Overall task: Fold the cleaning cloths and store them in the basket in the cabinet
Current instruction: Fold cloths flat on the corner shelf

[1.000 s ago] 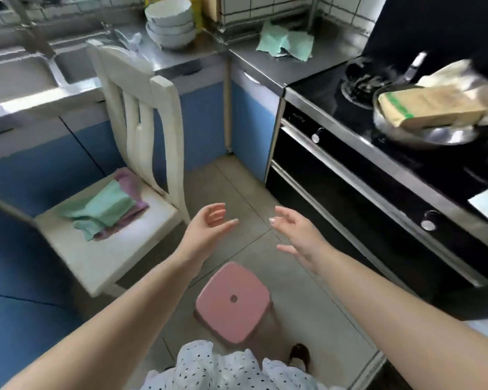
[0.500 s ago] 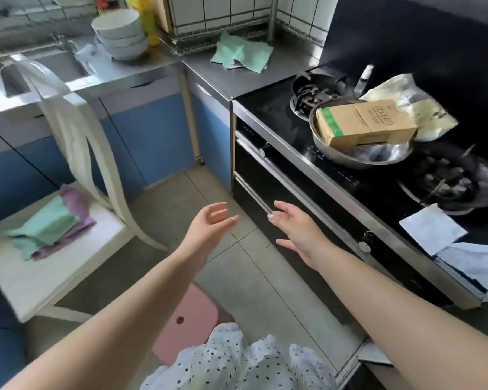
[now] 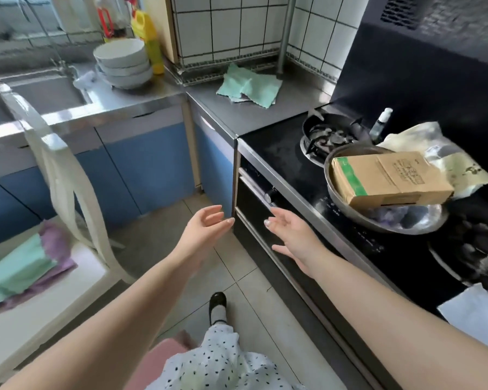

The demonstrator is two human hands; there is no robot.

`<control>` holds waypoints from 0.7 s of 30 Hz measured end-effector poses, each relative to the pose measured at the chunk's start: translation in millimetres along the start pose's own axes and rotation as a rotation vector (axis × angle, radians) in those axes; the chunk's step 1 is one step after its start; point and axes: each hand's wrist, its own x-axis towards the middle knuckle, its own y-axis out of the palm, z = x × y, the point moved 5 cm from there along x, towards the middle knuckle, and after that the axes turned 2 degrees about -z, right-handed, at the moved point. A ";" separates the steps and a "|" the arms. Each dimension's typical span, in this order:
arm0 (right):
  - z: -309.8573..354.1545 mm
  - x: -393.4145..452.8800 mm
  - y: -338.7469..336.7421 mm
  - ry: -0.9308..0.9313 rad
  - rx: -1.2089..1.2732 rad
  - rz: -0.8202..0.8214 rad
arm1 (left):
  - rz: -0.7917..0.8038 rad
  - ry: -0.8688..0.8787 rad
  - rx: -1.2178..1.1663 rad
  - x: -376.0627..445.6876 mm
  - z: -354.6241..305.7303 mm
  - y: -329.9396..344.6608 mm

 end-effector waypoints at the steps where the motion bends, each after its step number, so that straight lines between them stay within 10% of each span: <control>1: 8.4 19.6 3.5 -0.008 0.004 -0.005 | -0.003 0.006 0.003 20.4 -6.1 -3.2; 21: 189.0 367.4 30.8 -0.026 0.030 -0.245 | 0.141 0.017 0.031 407.5 -158.9 -61.2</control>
